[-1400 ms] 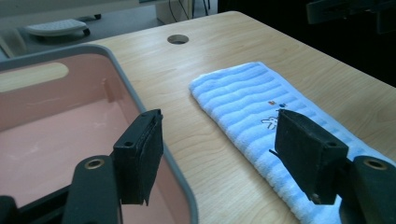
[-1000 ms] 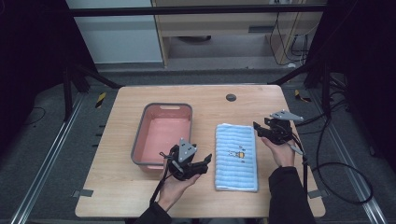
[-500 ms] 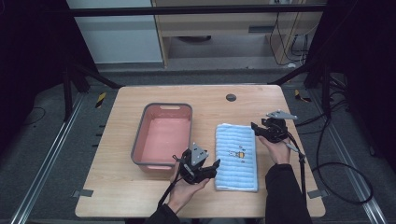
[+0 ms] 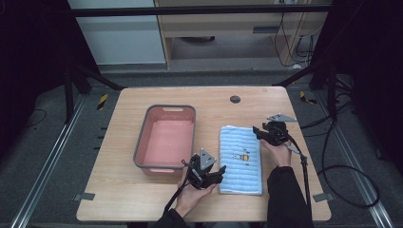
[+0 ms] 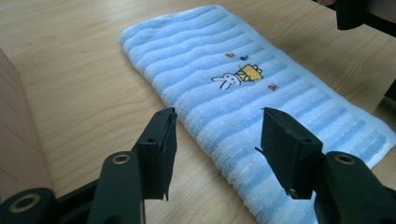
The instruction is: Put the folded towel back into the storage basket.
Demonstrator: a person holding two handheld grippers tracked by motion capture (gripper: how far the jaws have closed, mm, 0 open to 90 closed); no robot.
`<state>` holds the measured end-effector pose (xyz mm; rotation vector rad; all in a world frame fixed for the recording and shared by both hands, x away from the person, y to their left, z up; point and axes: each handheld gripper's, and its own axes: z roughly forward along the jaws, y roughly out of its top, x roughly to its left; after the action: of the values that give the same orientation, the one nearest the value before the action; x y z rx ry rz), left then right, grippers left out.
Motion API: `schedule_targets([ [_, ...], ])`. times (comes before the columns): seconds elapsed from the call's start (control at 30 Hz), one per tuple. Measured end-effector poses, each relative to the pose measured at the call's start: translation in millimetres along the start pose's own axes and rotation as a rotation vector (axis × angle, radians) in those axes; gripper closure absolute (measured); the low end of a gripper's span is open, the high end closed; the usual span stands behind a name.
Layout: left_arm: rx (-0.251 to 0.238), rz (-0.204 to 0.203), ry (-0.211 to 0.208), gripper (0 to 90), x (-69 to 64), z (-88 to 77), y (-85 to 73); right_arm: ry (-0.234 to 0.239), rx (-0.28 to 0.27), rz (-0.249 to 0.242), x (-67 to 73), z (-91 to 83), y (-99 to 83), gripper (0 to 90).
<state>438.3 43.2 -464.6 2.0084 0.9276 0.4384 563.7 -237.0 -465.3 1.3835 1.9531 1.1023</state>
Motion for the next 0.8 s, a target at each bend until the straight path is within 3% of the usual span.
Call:
schedule_targets([
  [0.3,0.03,0.008,-0.004,48.6,-3.8,8.7,-6.5,0.013,0.032,-0.022,1.7,9.4,-5.8,52.7],
  [0.43,0.043,0.008,-0.002,49.8,-6.1,13.3,-8.9,0.013,0.031,-0.018,1.7,10.9,-7.2,53.9],
  [0.8,0.082,0.007,-0.003,52.1,-9.4,24.0,-15.1,0.017,0.092,0.009,-3.1,17.6,-17.5,55.2],
])
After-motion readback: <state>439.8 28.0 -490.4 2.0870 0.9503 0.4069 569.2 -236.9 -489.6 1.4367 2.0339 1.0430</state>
